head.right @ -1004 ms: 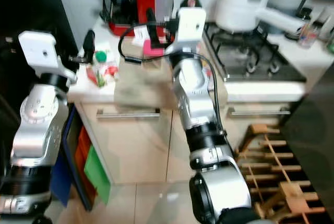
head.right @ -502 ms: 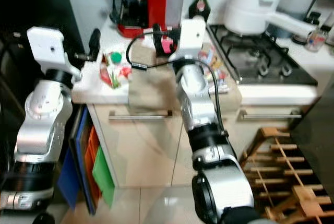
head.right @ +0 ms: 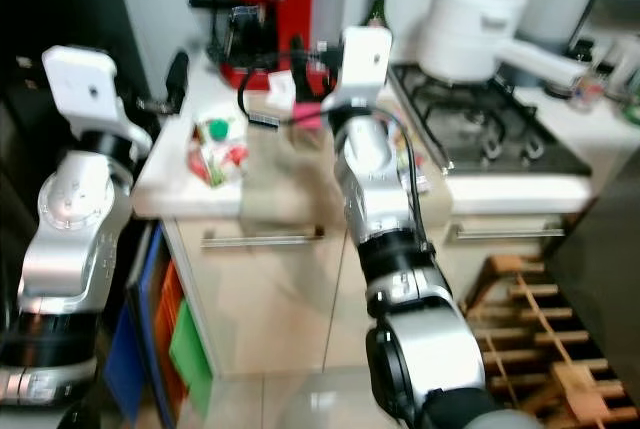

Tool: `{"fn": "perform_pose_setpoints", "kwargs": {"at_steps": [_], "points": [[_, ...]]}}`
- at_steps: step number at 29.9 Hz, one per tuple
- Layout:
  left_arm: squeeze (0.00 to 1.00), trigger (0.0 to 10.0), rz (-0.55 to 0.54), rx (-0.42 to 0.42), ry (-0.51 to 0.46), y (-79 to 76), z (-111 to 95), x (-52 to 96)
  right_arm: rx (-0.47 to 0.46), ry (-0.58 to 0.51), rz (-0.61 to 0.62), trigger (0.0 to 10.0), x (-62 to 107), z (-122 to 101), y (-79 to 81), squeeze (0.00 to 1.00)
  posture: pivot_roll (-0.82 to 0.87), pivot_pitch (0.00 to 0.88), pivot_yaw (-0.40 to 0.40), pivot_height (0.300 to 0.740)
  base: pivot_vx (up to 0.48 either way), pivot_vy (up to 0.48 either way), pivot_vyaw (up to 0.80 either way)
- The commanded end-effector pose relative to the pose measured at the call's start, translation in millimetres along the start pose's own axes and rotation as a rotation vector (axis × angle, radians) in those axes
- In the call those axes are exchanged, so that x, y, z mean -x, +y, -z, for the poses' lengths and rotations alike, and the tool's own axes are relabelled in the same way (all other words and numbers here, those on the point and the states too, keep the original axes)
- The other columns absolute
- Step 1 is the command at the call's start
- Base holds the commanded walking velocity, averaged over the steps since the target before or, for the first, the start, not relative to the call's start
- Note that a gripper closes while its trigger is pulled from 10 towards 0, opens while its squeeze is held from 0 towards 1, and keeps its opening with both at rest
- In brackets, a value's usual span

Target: Restocking fridge

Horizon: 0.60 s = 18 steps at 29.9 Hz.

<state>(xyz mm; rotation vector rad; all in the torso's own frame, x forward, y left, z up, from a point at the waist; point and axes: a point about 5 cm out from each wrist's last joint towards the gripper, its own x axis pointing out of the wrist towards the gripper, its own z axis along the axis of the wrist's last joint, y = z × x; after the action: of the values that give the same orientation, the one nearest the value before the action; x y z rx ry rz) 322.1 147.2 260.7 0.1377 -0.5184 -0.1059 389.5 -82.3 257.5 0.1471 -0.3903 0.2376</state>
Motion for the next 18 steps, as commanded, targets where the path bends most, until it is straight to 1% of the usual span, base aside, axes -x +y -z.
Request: {"fn": "perform_pose_setpoints", "kwargs": {"at_steps": [1, 4, 7, 11, 14, 15, 16, 18], "points": [[0.0, 10.0, -0.011, -0.023, -0.004, 5.5, -1.6, 0.9, 0.003, -0.001, -0.009, 10.0, -1.4, -0.4, 3.4, 0.0, -0.02, 0.0, 0.006, 0.74, 0.368, 0.307, 0.0], [0.0, 10.0, 0.004, -0.033, -0.027, 1.9, -5.6, -0.6, 0.001, 0.001, -0.007, 10.0, -1.4, 0.2, 2.4, 0.0, -0.03, 0.0, 0.005, 0.74, 0.462, 0.0, 0.0], [0.0, 10.0, -0.019, -0.043, -0.032, 3.5, -6.7, -1.5, -0.002, 0.004, -0.004, 10.0, -1.6, 0.8, 1.7, 0.0, -0.03, 0.0, 0.003, 0.74, 0.0, 0.0, 0.0], [0.0, 10.0, -0.021, -0.038, -0.029, 3.5, -6.4, -1.7, -0.013, 0.006, -0.005, 10.0, -1.9, 0.7, 2.1, 0.0, -0.03, 0.0, 0.003, 0.74, 0.0, 0.0, 0.0], [0.0, 10.0, -0.028, -0.027, -0.031, 4.2, -6.7, -1.2, -0.105, 0.069, 0.017, 10.0, -3.1, 6.3, 2.0, 0.0, -0.02, 0.0, 0.002, 0.74, 0.0, 0.0, 0.0], [0.0, 10.0, -0.028, -0.027, -0.031, 4.2, -6.7, -1.2, -0.105, 0.069, 0.017, 10.0, -3.1, 6.3, 2.0, 0.0, -0.02, 0.0, 0.002, 0.74, 0.0, 0.0, 0.0], [0.0, 10.0, -0.031, -0.025, -0.029, 4.8, -6.6, -1.1, -0.121, 0.086, 0.023, 10.0, -3.4, 7.8, 1.8, 0.0, -0.02, 0.0, 0.002, 0.74, 0.0, 0.0, 0.0], [0.0, 10.0, -0.042, -0.016, -0.026, 7.2, -6.3, -0.8, -0.115, 0.12, 0.034, 10.0, -4.0, 11.3, 0.3, 0.0, -0.02, 0.0, 0.001, 0.74, 0.0, 0.0, 0.0]]}}
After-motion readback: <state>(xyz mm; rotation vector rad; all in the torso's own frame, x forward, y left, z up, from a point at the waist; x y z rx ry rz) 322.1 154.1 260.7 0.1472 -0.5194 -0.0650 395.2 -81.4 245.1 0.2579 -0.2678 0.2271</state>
